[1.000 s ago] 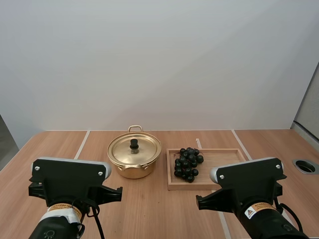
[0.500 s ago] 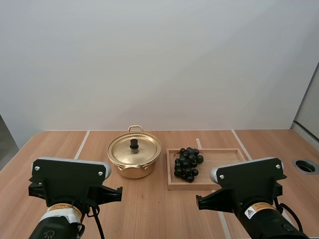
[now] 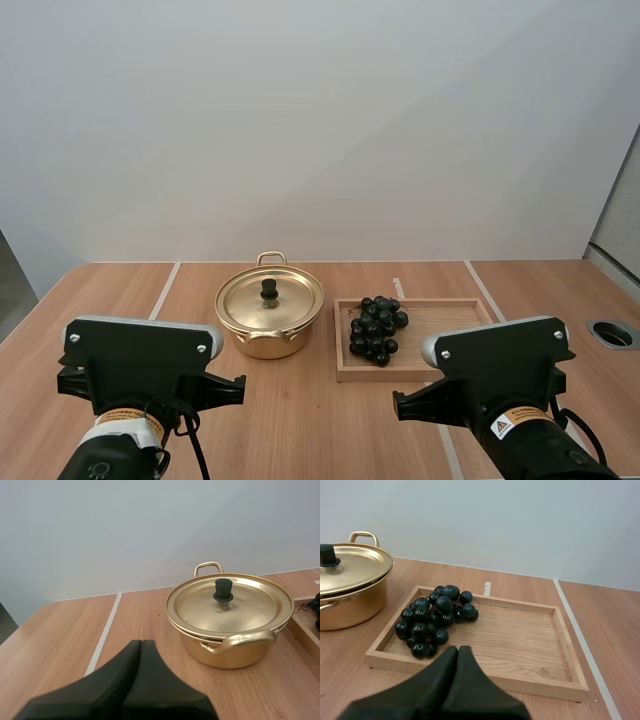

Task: Open the pot, put the grape inside, and close it

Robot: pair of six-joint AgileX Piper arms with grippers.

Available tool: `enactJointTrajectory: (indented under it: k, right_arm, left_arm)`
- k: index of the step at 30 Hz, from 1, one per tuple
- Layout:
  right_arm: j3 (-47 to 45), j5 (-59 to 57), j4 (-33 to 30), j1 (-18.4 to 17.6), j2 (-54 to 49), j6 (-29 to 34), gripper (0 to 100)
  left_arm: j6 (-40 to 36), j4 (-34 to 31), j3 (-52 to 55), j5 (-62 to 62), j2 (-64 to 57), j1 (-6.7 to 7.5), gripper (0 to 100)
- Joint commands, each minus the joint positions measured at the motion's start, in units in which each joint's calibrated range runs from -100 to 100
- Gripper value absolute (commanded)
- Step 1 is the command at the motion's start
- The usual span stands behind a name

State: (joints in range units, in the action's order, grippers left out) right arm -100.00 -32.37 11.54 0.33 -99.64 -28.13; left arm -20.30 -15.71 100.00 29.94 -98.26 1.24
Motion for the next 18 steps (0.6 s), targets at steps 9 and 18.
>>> enactJointTrajectory:
  k: [9, 18]
  right_arm:
    - [0.00, 12.62, 1.36, 0.16, -0.36, 0.20, 0]
    - [13.31, 5.72, 1.60, 0.16, 1.88, 0.20, 0]
  left_arm:
    - [0.85, 0.04, -0.06, -0.86, -0.35, -0.09, 0]
    - [0.95, 0.04, -12.82, -1.20, -0.09, -0.09, 0]
